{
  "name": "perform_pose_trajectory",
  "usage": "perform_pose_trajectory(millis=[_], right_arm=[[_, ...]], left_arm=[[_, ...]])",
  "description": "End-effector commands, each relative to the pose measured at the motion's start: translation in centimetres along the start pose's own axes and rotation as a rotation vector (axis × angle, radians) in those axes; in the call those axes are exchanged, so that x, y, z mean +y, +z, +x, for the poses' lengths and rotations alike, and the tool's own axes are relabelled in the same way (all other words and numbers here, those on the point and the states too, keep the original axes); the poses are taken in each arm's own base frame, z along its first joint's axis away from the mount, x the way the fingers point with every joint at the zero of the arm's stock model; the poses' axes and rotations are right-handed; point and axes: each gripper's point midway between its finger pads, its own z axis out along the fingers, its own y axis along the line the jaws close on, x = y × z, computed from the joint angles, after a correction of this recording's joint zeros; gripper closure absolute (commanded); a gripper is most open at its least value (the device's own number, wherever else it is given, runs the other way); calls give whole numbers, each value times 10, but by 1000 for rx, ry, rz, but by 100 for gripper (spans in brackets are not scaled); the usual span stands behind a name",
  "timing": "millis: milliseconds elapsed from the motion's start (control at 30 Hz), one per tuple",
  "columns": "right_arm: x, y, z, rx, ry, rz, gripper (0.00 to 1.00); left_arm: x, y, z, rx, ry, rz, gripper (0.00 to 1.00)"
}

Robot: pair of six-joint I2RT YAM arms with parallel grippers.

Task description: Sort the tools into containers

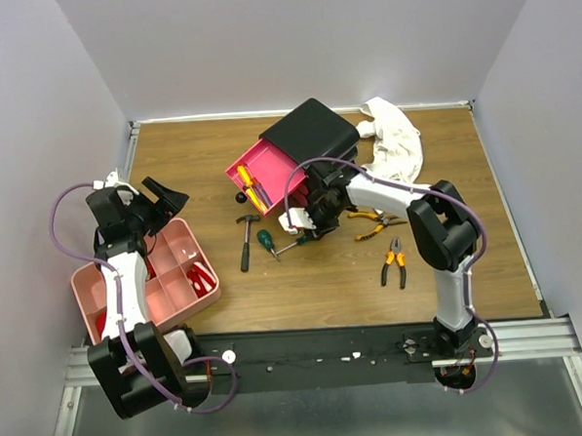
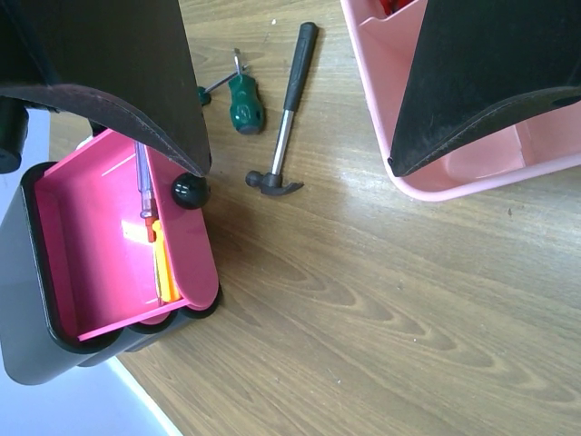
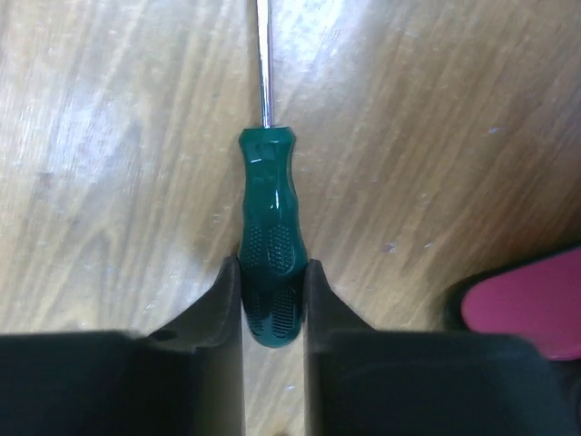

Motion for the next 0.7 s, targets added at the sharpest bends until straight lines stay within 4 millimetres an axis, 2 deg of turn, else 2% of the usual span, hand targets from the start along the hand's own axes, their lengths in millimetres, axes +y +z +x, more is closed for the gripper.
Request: perform_pose_trajectory(millis=[0, 33, 100, 133, 167, 233, 267, 300, 333, 367, 400, 467, 500, 567, 600, 667], right_arm=[[49, -18, 3, 39, -37, -125, 93], [47, -41, -7, 22, -48, -78, 99], [60, -61, -19, -24, -8, -79, 99], [59, -83, -28, -43, -7, -35, 99], [68, -94, -33, -51, 17, -54, 99], [65, -117, -54, -130, 55, -23, 99], [55, -129, -67, -174, 75, 28, 99], [40, -143, -84, -227, 221, 81, 99], [30, -152, -100, -298, 287, 102, 99], [6, -155, -110, -352, 347, 153, 99], [-5, -162, -123, -413, 545, 156, 99], [-51, -176, -137, -495, 729, 260, 99], [-60, -165, -139, -527, 955, 222, 99], [-82, -169, -149, -627, 1051, 248, 99], [-87, -157, -147, -636, 1189, 215, 99], [-103, -157, -147, -632, 1258, 221, 99]], left_arm=[[-4, 2, -7, -15, -8, 24, 10], [-4, 3, -8, -16, -11, 26, 10], [-6, 4, -10, -17, -17, 34, 10], [-7, 5, -11, -22, -13, 42, 10], [-9, 6, -11, -24, -12, 50, 10], [-10, 9, -8, -19, -24, 61, 10], [-9, 10, -6, -16, -31, 59, 10], [-8, 11, -2, -5, -39, 59, 10], [-8, 13, 1, 3, -43, 57, 10], [-8, 13, 3, 9, -45, 55, 10], [-7, 14, 6, 18, -48, 55, 10], [-10, 15, 9, 30, -45, 60, 10], [-11, 15, 9, 31, -44, 61, 10], [-10, 15, 9, 35, -41, 55, 10], [-13, 14, 6, 30, -31, 57, 10], [-14, 12, 6, 33, -22, 53, 10]])
